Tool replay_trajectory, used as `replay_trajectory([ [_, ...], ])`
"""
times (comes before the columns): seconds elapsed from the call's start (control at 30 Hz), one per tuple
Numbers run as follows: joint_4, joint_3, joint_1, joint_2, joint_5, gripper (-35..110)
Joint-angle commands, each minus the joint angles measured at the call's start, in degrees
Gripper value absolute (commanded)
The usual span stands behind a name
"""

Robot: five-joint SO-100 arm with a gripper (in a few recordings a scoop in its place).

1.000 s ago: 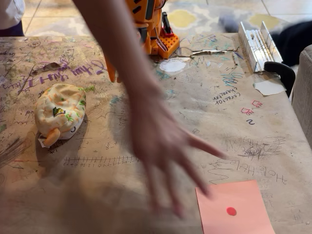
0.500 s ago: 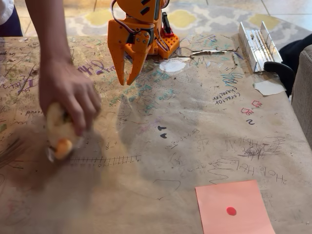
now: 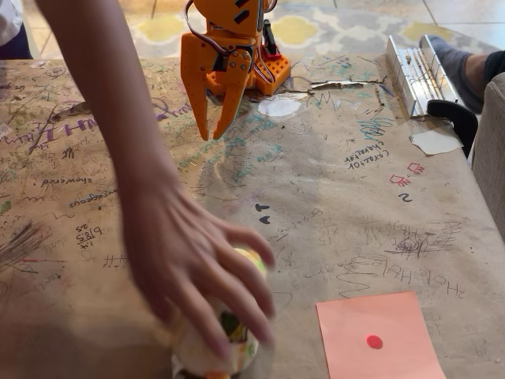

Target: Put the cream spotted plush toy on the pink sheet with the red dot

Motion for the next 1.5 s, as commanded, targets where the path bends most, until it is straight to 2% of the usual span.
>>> replay_trajectory([
  [0.0,1.14,0.00,-0.79,0.70,-0.09,0],
  [0.07,0.18,0.00,-1.05,-0.44,1.85,0],
  [0.2,-5.36,-0.09,0.18,-0.53,17.67,0],
  [0.33,-5.89,-0.09,-7.91,6.06,32.70,0],
  [0.4,-5.45,-0.62,-10.90,10.55,37.09,0],
  [0.57,-3.34,-0.18,-10.37,10.37,37.35,0],
  [0.7,8.00,-9.67,-10.99,10.02,30.59,0],
  [0.77,9.14,-21.62,-12.30,1.05,29.88,0],
  [0.83,8.44,-38.94,-13.10,-17.49,32.87,0],
  [0.9,12.39,-59.68,-13.10,-38.76,34.45,0],
  [1.03,21.09,-93.08,-12.04,-69.87,30.32,0],
  [1.1,22.41,-107.49,-11.34,-83.32,29.62,4],
  [1.27,25.22,-128.06,-10.81,-103.80,18.54,25],
  [1.47,20.30,-138.87,-11.87,-119.44,14.85,28],
])
